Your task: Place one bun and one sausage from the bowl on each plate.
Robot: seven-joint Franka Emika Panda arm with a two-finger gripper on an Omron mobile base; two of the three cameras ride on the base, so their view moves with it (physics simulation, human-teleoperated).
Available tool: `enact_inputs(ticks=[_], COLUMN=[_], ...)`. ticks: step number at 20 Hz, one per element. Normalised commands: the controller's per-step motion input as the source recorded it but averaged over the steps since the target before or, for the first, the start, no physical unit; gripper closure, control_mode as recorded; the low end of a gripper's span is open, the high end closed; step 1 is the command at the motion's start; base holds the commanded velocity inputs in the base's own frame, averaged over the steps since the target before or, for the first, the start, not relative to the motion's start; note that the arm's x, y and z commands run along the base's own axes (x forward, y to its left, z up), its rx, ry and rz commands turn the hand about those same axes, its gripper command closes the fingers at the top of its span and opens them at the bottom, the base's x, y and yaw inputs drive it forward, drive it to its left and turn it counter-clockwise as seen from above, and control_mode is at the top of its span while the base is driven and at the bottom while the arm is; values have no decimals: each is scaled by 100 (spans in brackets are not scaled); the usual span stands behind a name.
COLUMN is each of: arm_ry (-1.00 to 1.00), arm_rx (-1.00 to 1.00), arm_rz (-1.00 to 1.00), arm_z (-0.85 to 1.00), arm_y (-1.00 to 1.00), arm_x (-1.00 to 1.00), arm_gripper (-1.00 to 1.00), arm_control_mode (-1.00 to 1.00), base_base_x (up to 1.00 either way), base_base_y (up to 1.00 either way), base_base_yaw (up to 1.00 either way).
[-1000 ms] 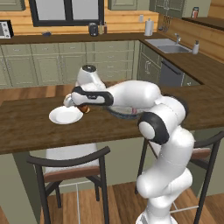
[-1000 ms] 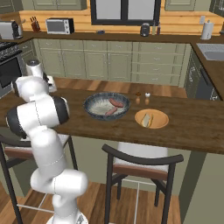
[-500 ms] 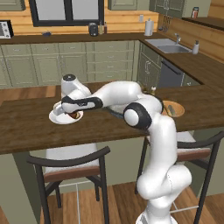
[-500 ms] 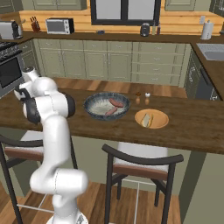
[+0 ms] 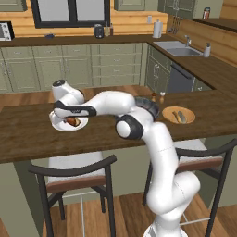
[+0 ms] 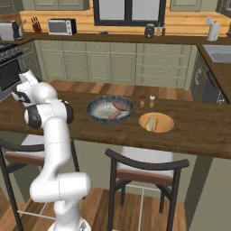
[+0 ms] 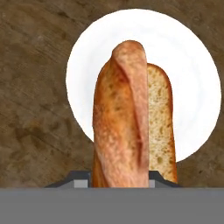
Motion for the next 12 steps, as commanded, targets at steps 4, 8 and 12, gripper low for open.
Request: enact_inputs(ticks=[4, 8, 12], arm_ry=[-13, -23, -19], arm_rx=[2, 13, 17], arm_rz=[2, 2, 7], arm_z=[-60, -23, -16], arm_y=[-38, -34, -8], arm_x=[17, 31, 18], arm_gripper=[100, 100, 100], arm_control_mode=[-100, -100, -100], base_base_x=[0, 0, 0], base_base_y=[0, 0, 0], base_base_yaw=[0, 0, 0])
